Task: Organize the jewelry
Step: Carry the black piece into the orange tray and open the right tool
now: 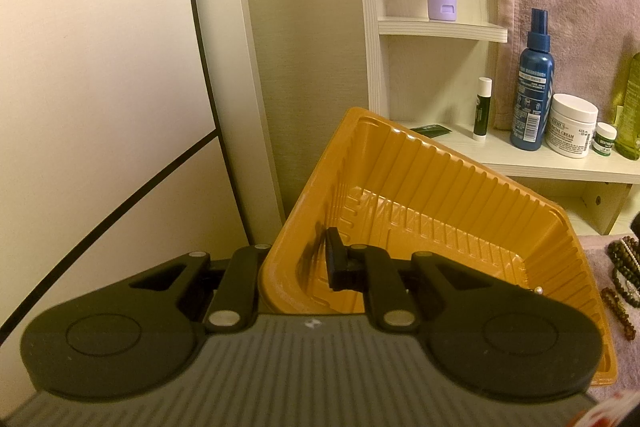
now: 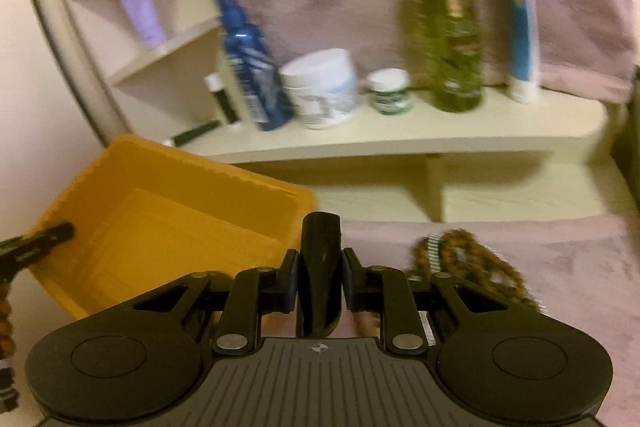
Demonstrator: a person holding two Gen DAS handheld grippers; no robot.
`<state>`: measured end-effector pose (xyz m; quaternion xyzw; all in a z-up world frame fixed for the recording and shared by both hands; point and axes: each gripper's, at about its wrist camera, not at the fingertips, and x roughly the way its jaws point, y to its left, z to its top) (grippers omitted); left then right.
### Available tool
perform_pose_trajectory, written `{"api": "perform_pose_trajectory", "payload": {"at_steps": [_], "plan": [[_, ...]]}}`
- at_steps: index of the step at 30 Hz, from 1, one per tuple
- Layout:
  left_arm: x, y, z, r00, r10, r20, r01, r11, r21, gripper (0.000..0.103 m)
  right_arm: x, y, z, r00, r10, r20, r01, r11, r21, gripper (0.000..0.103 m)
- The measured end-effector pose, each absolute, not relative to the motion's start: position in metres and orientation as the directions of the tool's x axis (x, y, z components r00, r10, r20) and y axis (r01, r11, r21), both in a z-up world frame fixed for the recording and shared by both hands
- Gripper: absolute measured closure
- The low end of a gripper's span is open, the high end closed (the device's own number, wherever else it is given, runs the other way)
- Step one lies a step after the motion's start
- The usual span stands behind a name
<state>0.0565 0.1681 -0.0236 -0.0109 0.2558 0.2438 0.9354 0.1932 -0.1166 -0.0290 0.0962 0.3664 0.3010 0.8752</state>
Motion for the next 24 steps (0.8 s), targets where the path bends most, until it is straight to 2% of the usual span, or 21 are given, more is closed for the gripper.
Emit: {"api": "perform_pose_trajectory", "payload": {"at_steps": [10, 24], "plan": [[0.057, 0.168, -0.024, 0.751, 0.448, -0.485, -0.461, 0.882, 0.101, 0.090, 0.186, -0.056, -0.023, 0.431, 0.717, -0.548, -0.564, 0.688, 0.456, 0.081], [0.057, 0.168, -0.023, 0.753, 0.442, -0.488, -0.456, 0.885, 0.097, 0.090, 0.191, 0.015, -0.048, 0.338, 0.724, -0.602, -0.593, 0.660, 0.461, 0.081]]}}
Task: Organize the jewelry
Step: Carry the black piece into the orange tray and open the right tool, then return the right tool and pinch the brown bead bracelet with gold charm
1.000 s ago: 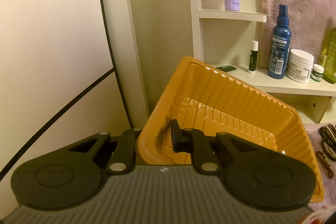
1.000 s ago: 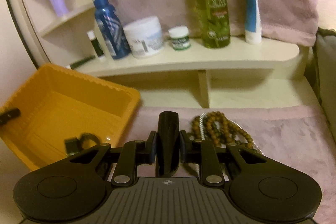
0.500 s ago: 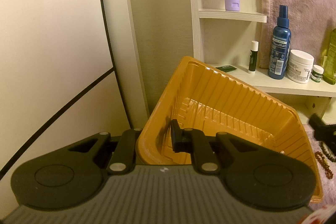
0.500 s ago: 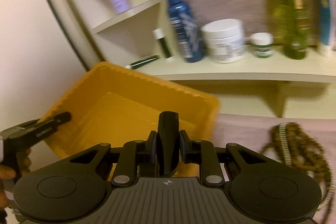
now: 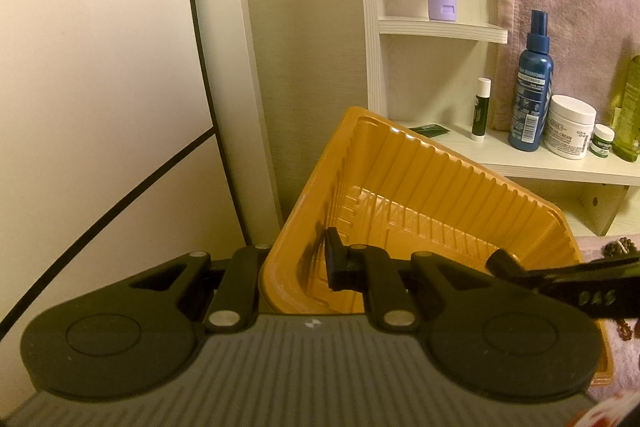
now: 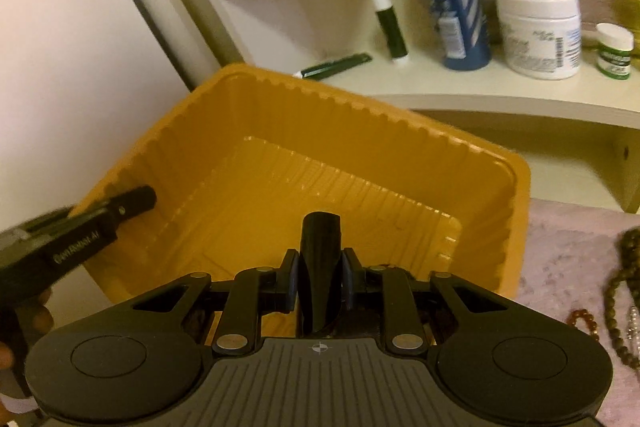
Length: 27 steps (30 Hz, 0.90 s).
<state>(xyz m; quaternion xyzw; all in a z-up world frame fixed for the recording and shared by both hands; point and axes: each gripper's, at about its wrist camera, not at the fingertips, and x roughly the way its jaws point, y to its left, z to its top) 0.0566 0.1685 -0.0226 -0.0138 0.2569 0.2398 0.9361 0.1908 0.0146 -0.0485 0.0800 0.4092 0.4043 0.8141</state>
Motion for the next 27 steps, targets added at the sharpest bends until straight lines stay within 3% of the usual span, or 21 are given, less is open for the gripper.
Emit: {"api": "perform_pose_trajectory", "payload": {"at_steps": [10, 17, 27], "plan": [[0.057, 0.167, -0.022, 0.749, 0.445, -0.491, -0.460, 0.882, 0.097, 0.090, 0.191, 0.013, -0.050, 0.337, 0.720, -0.607, -0.605, 0.659, 0.446, 0.080], [0.057, 0.167, -0.022, 0.748, 0.446, -0.491, -0.460, 0.882, 0.099, 0.090, 0.193, -0.009, -0.035, 0.362, 0.748, -0.557, -0.578, 0.648, 0.496, 0.062], [0.057, 0.167, -0.022, 0.748, 0.446, -0.492, -0.460, 0.882, 0.100, 0.090, 0.198, -0.084, -0.015, 0.472, 0.705, -0.529, -0.532, 0.706, 0.467, 0.058]]}}
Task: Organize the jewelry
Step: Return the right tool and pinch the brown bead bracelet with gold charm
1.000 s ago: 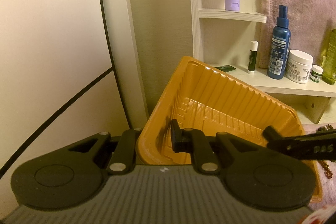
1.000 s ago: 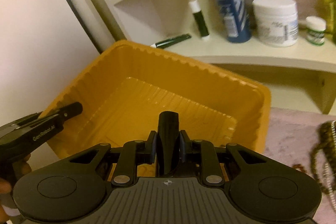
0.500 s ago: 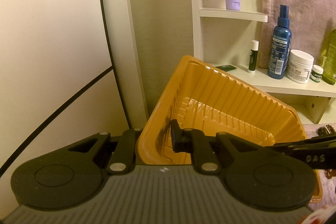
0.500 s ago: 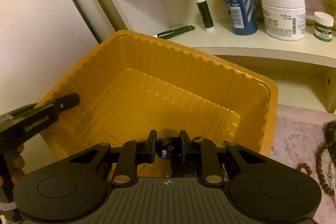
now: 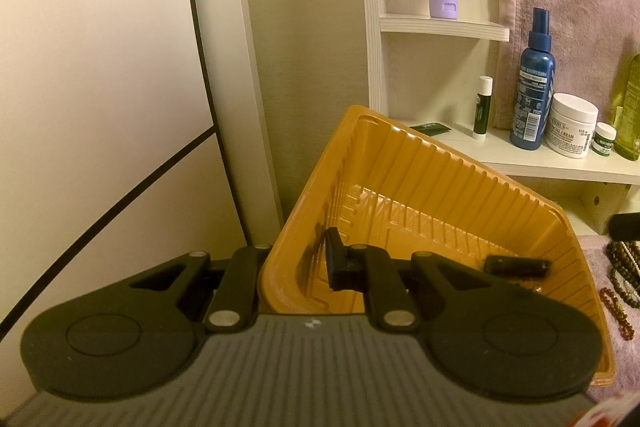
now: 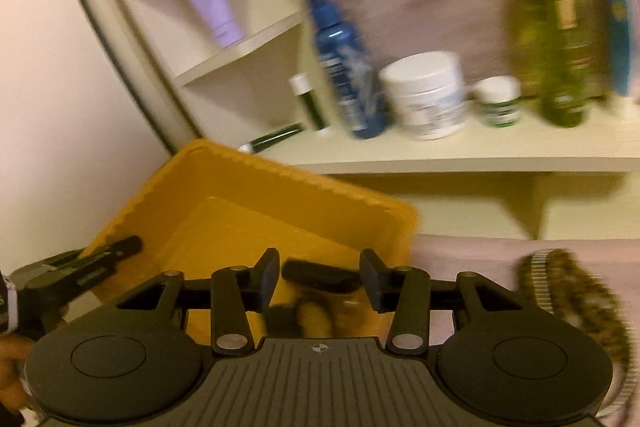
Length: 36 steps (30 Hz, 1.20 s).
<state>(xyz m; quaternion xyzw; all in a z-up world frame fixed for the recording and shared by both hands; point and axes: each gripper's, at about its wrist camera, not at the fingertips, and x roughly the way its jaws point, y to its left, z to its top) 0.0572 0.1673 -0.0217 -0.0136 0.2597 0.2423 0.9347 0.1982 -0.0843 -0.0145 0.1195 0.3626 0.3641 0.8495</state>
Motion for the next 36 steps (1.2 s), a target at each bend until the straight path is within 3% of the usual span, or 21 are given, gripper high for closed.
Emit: {"api": "perform_pose_trajectory", "payload": {"at_steps": [14, 36], "plan": [[0.058, 0.167, -0.022, 0.744, 0.451, -0.492, -0.461, 0.881, 0.109, 0.089, 0.181, -0.180, -0.044, 0.521, 0.550, -0.653, -0.414, 0.831, 0.371, 0.058], [0.062, 0.168, -0.023, 0.740, 0.455, -0.495, -0.462, 0.879, 0.117, 0.089, 0.189, -0.120, -0.088, 0.439, 0.486, -0.755, -0.534, 0.817, 0.215, 0.060]]}}
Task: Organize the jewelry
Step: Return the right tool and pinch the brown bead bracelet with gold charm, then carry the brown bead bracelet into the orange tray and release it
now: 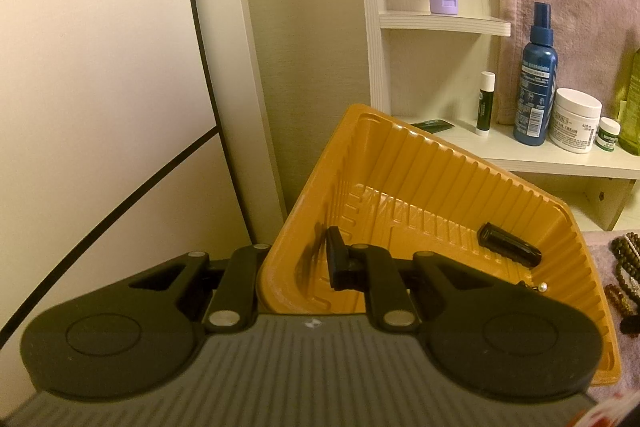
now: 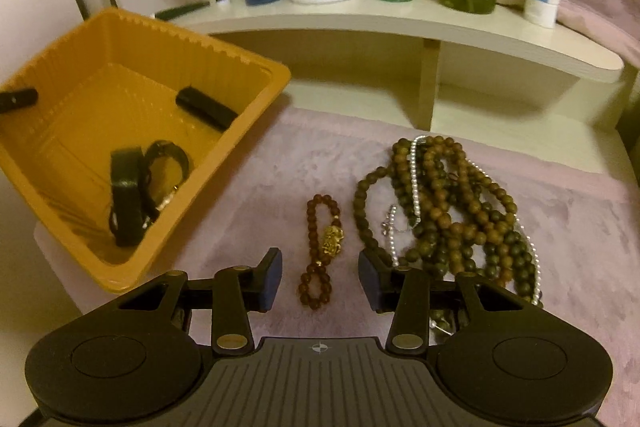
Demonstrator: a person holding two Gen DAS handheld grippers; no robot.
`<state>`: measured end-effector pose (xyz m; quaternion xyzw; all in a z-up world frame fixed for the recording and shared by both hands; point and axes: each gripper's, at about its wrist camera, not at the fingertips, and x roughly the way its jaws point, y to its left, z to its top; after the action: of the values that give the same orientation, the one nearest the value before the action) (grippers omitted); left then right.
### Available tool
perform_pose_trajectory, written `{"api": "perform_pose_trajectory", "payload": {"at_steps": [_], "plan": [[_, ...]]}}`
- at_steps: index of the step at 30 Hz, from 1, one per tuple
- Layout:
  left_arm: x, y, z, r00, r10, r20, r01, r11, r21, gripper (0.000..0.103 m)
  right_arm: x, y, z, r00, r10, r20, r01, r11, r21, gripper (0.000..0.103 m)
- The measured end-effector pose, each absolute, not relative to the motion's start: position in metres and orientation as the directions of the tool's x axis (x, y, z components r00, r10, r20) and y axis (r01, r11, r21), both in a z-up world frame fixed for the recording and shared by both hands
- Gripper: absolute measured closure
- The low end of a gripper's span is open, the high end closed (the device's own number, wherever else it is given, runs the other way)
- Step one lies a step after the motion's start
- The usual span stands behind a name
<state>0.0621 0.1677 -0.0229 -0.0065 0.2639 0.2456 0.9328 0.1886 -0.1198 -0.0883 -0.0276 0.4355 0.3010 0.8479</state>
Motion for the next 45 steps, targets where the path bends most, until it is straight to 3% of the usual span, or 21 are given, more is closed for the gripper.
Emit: {"api": "perform_pose_trajectory", "payload": {"at_steps": [3, 8, 10, 22, 45], "plan": [[0.062, 0.168, -0.023, 0.740, 0.455, -0.496, -0.462, 0.879, 0.116, 0.089, 0.188, -0.111, -0.091, 0.467, 0.459, -0.756, -0.548, 0.821, 0.161, 0.066], [0.062, 0.168, -0.023, 0.740, 0.454, -0.496, -0.462, 0.879, 0.114, 0.089, 0.187, -0.102, -0.093, 0.493, 0.434, -0.754, -0.579, 0.810, 0.088, 0.091], [0.062, 0.168, -0.023, 0.740, 0.453, -0.497, -0.462, 0.879, 0.115, 0.089, 0.187, -0.102, -0.093, 0.489, 0.439, -0.753, -0.587, 0.805, 0.088, 0.096], [0.062, 0.168, -0.023, 0.740, 0.454, -0.496, -0.463, 0.879, 0.114, 0.089, 0.191, -0.126, -0.071, 0.471, 0.513, -0.718, -0.505, 0.824, 0.258, 0.098], [0.063, 0.168, -0.022, 0.740, 0.452, -0.498, -0.463, 0.880, 0.111, 0.089, 0.209, -0.076, 0.012, 0.465, 0.755, -0.461, -0.585, 0.654, 0.480, 0.098]]}}
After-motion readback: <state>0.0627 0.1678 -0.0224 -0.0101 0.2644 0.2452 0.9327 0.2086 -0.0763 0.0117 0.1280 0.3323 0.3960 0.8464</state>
